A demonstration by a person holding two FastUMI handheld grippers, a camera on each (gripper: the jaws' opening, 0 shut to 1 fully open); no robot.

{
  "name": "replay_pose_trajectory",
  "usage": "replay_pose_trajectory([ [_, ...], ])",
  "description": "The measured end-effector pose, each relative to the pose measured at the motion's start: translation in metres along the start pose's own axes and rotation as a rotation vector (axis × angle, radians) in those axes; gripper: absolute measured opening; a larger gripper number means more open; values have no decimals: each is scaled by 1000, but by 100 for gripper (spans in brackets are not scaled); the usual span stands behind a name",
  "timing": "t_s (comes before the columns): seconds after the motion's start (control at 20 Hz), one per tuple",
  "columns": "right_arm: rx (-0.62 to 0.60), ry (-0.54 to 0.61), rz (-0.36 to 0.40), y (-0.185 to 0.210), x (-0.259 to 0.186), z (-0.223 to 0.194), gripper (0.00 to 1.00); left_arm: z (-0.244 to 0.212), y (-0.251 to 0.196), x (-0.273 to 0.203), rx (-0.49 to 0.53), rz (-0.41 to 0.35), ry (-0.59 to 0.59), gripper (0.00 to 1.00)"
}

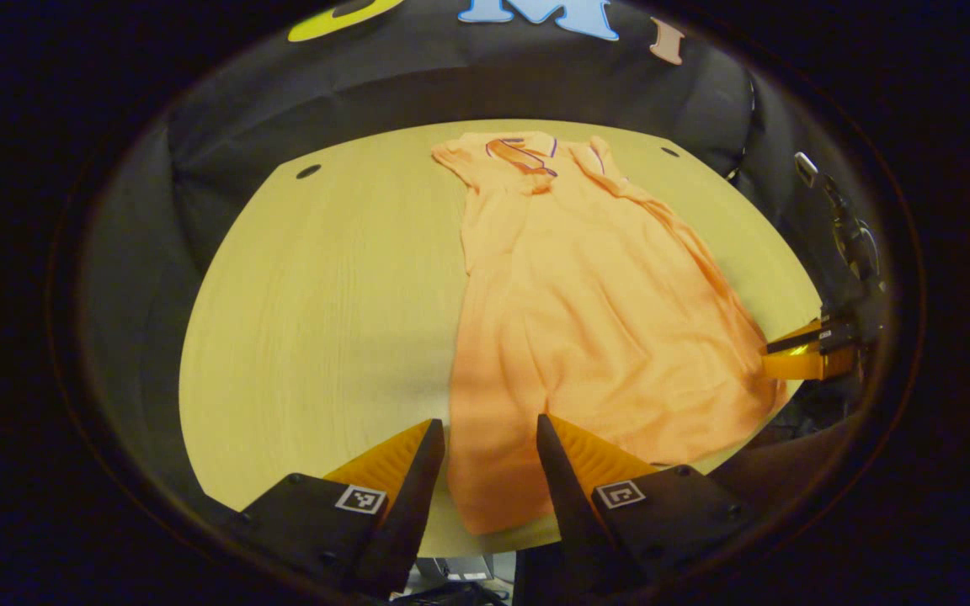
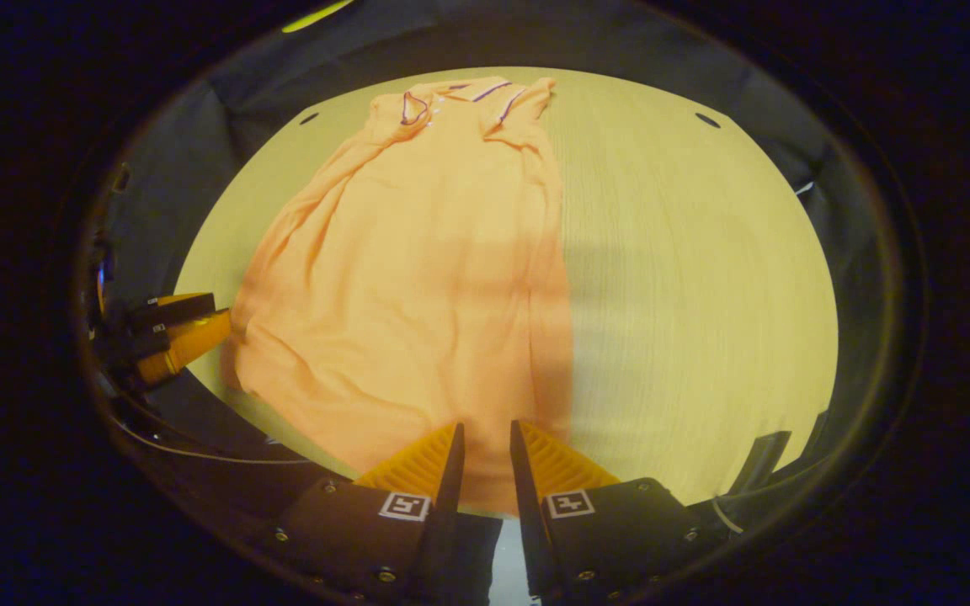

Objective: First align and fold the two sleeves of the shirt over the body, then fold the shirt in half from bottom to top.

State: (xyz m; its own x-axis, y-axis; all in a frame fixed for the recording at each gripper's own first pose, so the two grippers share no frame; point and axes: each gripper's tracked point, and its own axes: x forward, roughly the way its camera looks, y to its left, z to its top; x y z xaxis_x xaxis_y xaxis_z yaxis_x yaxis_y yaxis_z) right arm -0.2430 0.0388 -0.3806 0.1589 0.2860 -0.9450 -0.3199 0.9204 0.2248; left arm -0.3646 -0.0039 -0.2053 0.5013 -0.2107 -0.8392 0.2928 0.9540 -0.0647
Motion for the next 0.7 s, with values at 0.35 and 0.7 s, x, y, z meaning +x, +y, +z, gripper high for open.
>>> replay_pose_trajectory([
  [0.35, 29, 35, -34, -1, -2, -8, 71, -25, -1, -2, 3, -13, 76, 82],
  [0.7, -8, 110, -120, -12, 7, -19, 77, -36, 1, 11, 36, 11, 156, 82],
])
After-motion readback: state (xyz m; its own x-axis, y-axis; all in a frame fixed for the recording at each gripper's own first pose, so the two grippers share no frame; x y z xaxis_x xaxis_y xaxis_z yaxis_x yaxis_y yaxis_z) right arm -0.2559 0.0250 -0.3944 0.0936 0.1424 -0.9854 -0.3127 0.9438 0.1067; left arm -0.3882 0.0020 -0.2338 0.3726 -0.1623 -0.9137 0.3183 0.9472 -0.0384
